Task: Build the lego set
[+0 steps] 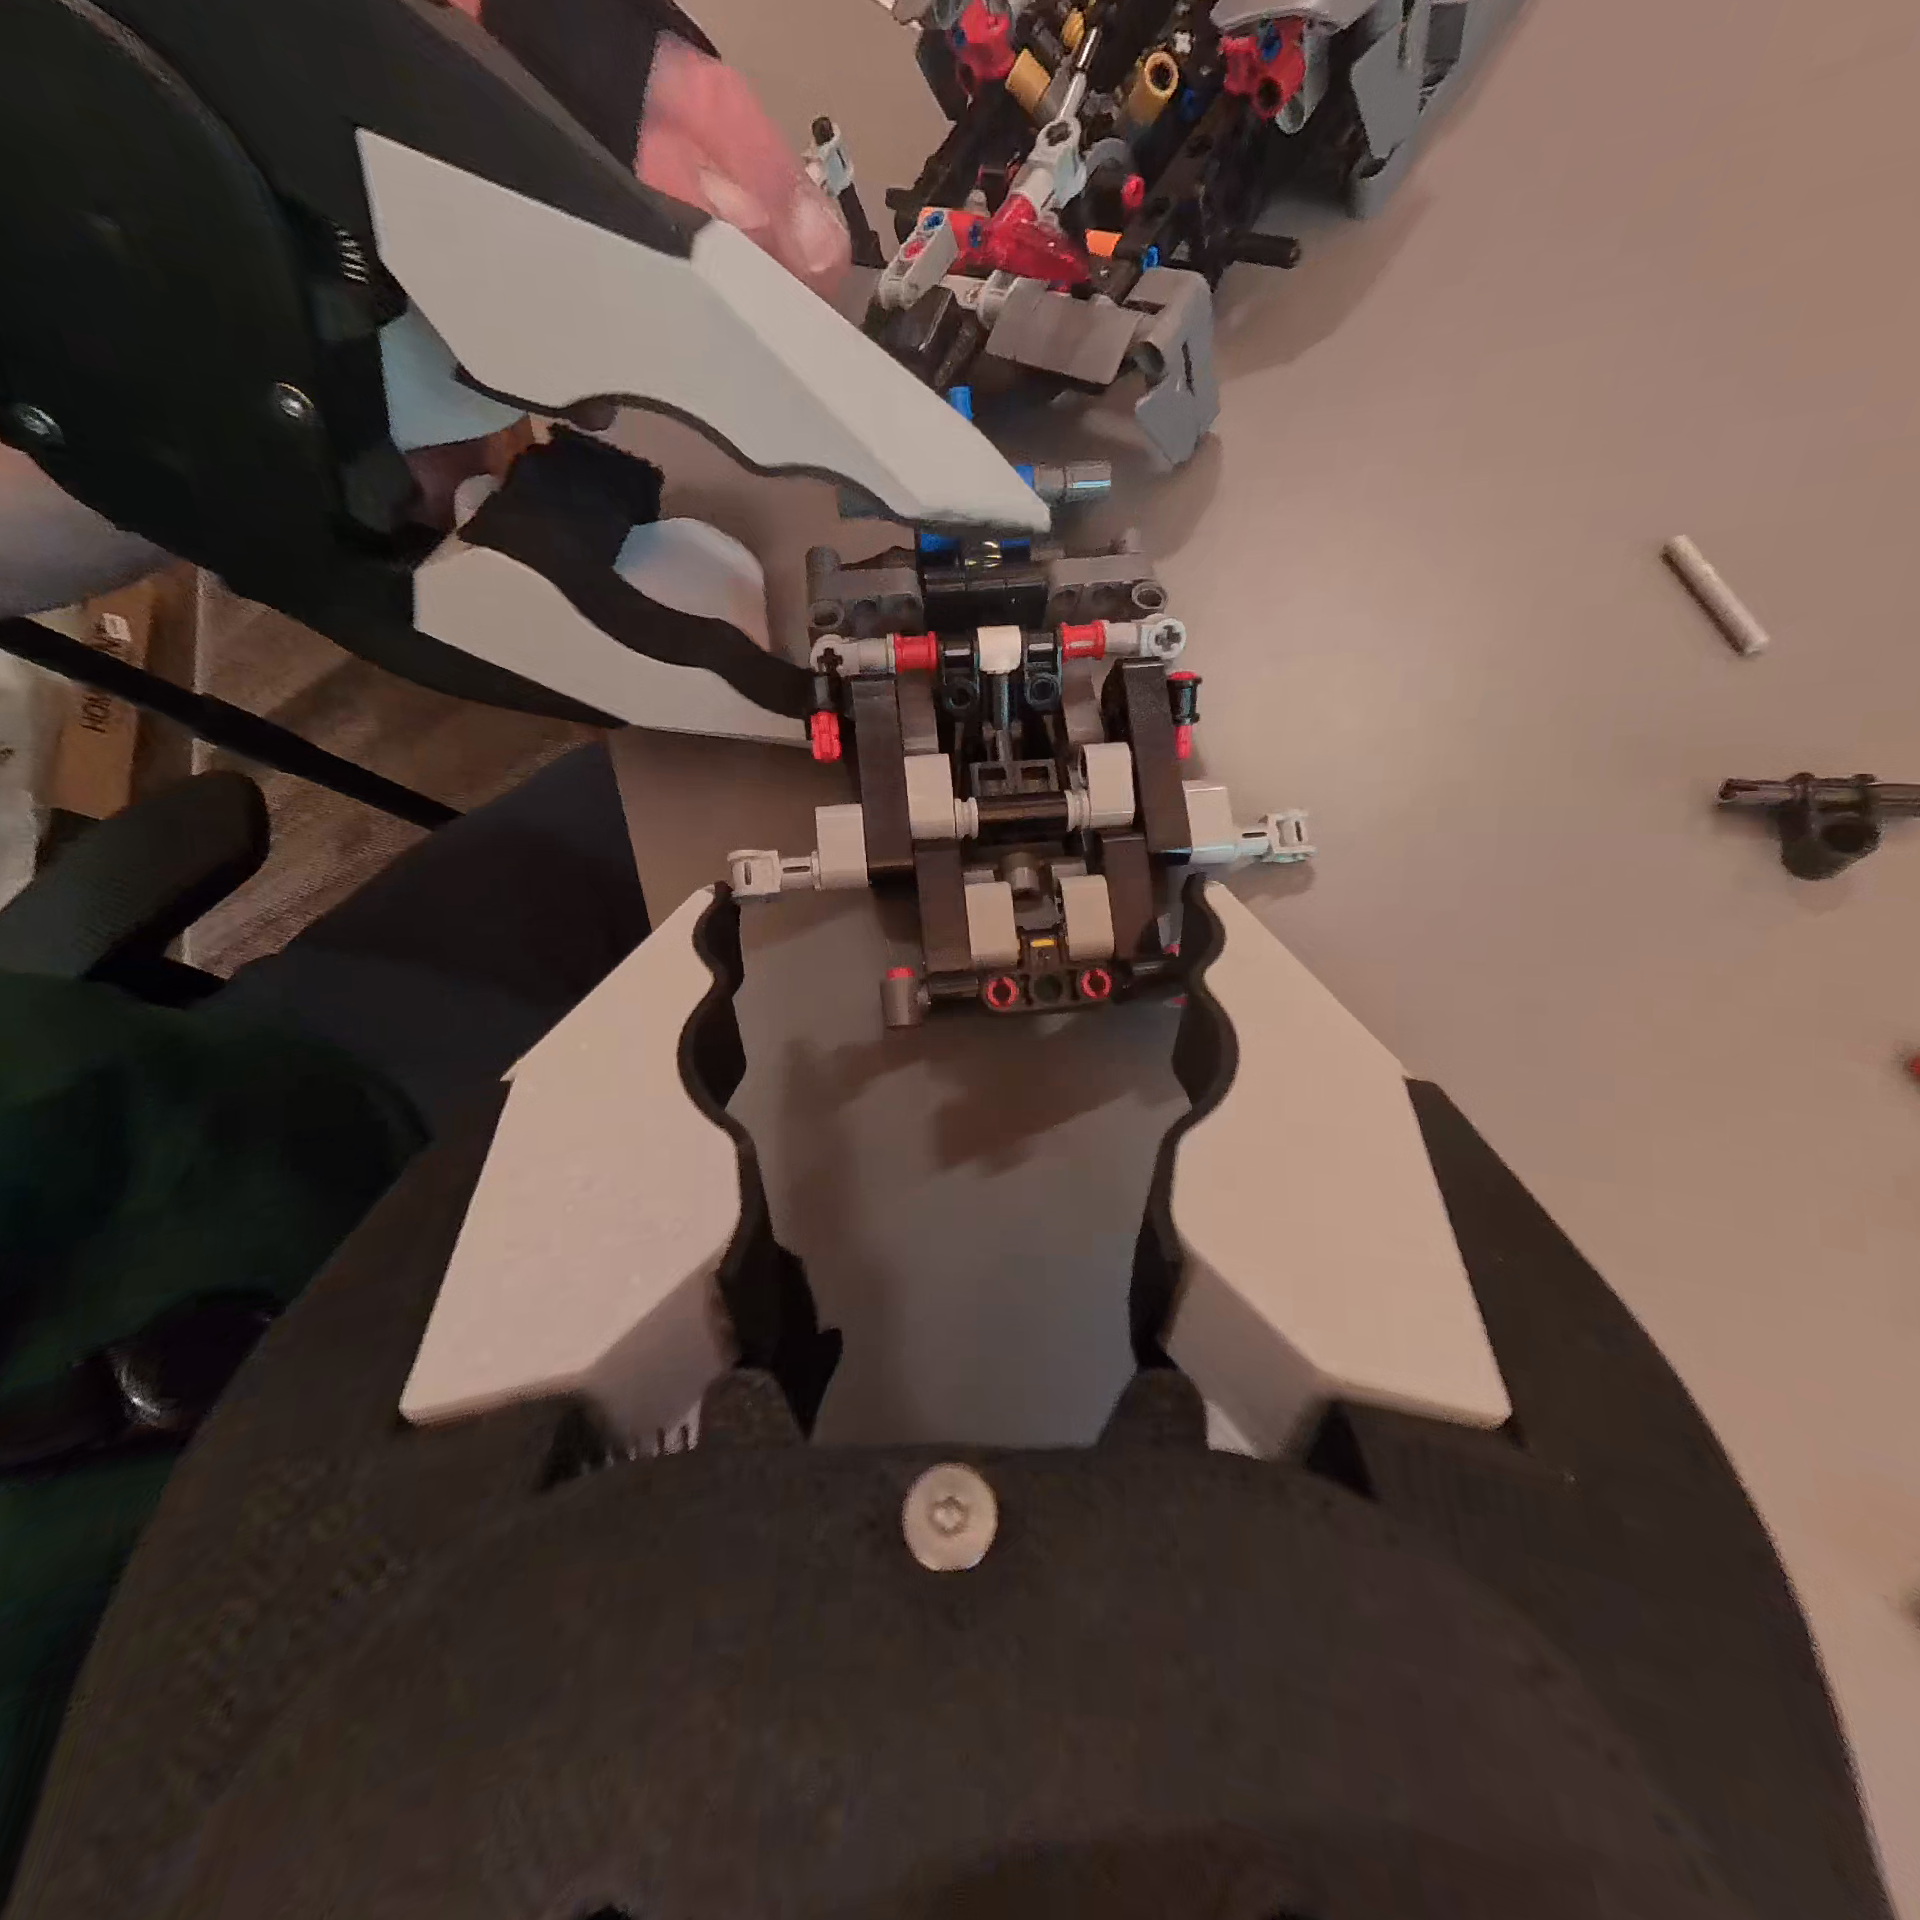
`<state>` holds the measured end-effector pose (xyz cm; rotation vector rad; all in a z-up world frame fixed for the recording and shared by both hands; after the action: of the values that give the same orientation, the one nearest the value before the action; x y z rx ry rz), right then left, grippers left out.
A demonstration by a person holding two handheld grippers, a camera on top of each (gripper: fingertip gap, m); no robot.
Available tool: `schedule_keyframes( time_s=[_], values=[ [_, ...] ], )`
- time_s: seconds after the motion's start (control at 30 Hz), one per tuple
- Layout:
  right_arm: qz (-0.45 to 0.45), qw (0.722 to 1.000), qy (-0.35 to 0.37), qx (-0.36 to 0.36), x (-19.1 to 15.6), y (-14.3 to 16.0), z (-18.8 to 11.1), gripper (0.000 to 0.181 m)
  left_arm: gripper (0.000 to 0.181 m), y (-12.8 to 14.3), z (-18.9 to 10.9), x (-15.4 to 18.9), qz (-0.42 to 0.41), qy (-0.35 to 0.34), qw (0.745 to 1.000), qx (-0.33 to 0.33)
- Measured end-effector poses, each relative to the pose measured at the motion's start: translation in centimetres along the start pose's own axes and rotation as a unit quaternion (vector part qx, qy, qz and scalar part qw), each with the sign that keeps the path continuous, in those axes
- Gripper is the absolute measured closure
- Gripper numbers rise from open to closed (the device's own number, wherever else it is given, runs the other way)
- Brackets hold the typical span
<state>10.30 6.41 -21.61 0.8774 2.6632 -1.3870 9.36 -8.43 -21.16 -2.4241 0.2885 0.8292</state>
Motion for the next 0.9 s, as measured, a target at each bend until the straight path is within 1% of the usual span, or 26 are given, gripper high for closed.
schedule_keyframes(
  time_s=[0.07, 0.1, 0.2, 0.27, 0.37, 0.43, 0.47, 0.53, 0.6, 0.67, 0.73, 0.8, 0.9],
  values=[
    [0.006, 1.0, -0.009, 0.005, -0.2, 0.0, 0.1, 0.1, 0.149, 0.0, 0.3, 0.2, 0.016, 0.002, 1.0, -0.008],
    [0.006, 1.0, -0.011, 0.01, -0.3, -0.1, -0.1, 0.106, 0.154, 0.0, 0.4, 0.4, 0.022, 0.002, 1.0, -0.011],
    [0.001, 1.0, -0.009, 0.024, -0.3, -0.2, -0.6, 0.103, 0.156, -0.1, 0.5, 0.6, 0.017, -0.009, 1.0, -0.01],
    [-0.006, 0.999, 0.0, 0.048, -0.4, -0.3, -1.2, 0.097, 0.157, -0.2, 0.5, 0.3, -0.009, -0.008, 1.0, -0.009],
    [-0.027, 0.991, 0.041, 0.123, -0.7, -1.3, -2.9, 0.092, 0.158, -0.5, 0.3, -0.3, -0.058, 0.005, 0.998, 0.013],
    [-0.049, 0.975, 0.092, 0.195, -1.0, -2.0, -5.0, 0.099, 0.158, -0.7, -0.1, -1.0, -0.108, 0.014, 0.993, 0.034],
    [-0.058, 0.967, 0.107, 0.223, -1.1, -2.3, -6.0, 0.099, 0.159, -1.0, -0.4, -1.4, -0.132, 0.016, 0.99, 0.056],
    [-0.061, 0.96, 0.127, 0.243, -1.1, -2.4, -7.1, 0.093, 0.159, -1.3, -1.0, -2.2, -0.179, 0.038, 0.98, 0.083],
    [-0.072, 0.952, 0.148, 0.26, -1.1, -2.2, -7.6, 0.093, 0.159, -1.6, -1.4, -3.0, -0.22, 0.047, 0.968, 0.116],
    [-0.069, 0.953, 0.155, 0.25, -0.9, -1.9, -7.3, 0.09, 0.159, -1.8, -1.6, -3.5, -0.252, 0.066, 0.957, 0.13],
    [-0.063, 0.949, 0.157, 0.265, -0.8, -1.6, -7.2, 0.094, 0.159, -2.1, -1.8, -4.1, -0.29, 0.08, 0.942, 0.152],
    [-0.044, 0.947, 0.155, 0.277, -0.6, -1.2, -7.1, 0.094, 0.159, -2.3, -2.1, -4.7, -0.336, 0.116, 0.916, 0.184],
    [-0.024, 0.948, 0.14, 0.284, -0.2, -1.1, -6.8, 0.095, 0.159, -2.3, -2.6, -6.0, -0.414, 0.174, 0.86, 0.24]
  ],
)
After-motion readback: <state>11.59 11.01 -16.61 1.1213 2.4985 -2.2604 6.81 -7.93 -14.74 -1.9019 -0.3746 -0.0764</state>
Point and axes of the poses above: each gripper's, where its closed fingertips meet, z out along the fingers, y out of its underside, x = y × z across the jaws, the point moved 9 cm from there along -z, back along the fingers, and after that the axes turned 7 degrees about -z, right-handed, at the moved point
